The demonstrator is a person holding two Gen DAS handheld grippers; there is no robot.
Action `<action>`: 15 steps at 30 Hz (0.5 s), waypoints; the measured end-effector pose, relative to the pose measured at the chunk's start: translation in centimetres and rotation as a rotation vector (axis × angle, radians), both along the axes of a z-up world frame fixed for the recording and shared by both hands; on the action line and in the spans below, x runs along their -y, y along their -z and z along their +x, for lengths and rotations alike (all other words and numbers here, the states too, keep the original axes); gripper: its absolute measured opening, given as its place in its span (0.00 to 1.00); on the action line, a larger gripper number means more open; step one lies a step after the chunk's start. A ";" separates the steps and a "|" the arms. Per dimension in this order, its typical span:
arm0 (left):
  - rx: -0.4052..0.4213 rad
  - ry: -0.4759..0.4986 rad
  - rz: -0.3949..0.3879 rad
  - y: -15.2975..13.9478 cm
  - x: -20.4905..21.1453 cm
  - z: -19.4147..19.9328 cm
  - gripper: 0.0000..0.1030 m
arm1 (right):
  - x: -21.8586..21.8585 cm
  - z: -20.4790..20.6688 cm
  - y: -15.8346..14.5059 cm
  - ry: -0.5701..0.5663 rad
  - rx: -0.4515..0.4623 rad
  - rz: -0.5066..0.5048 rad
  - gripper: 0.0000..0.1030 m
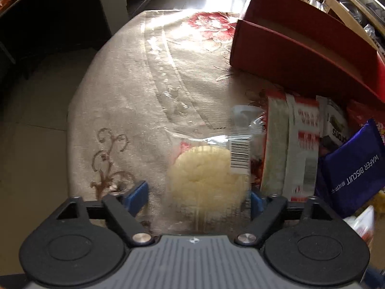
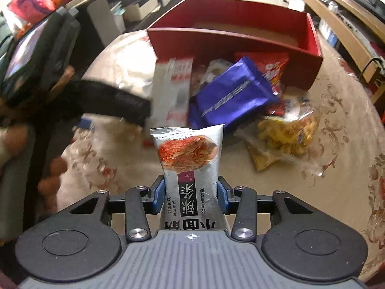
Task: Organize snacks
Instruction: 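Grasp the wrapped bread bun with the left gripper while right lifts its packet, then carry the bun in the left gripper while right carries its packet to the red box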
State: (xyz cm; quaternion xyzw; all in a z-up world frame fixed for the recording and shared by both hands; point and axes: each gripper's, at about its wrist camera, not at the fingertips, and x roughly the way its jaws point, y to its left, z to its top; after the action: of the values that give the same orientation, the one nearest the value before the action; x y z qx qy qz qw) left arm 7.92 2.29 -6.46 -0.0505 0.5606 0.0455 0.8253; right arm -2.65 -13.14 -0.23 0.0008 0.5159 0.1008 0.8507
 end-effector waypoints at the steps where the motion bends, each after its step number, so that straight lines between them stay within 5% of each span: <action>1: 0.003 0.005 0.007 -0.1 -0.1 -0.3 0.64 | 0.1 0.2 -0.2 0.012 0.009 0.000 0.50; 11: -0.021 0.118 0.036 -0.3 -0.5 -4.8 0.58 | 0.0 0.2 -0.7 0.088 0.014 0.015 0.50; 15: -0.008 0.162 0.126 0.1 0.7 -4.6 0.76 | -0.7 0.0 -0.1 0.103 -0.007 0.004 0.50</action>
State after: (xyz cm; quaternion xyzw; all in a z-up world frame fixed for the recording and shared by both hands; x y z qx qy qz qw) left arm 3.30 1.55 -6.59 0.0471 0.5623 0.0140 0.8255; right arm -2.69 -12.43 -0.08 0.0296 0.5179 0.0578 0.8530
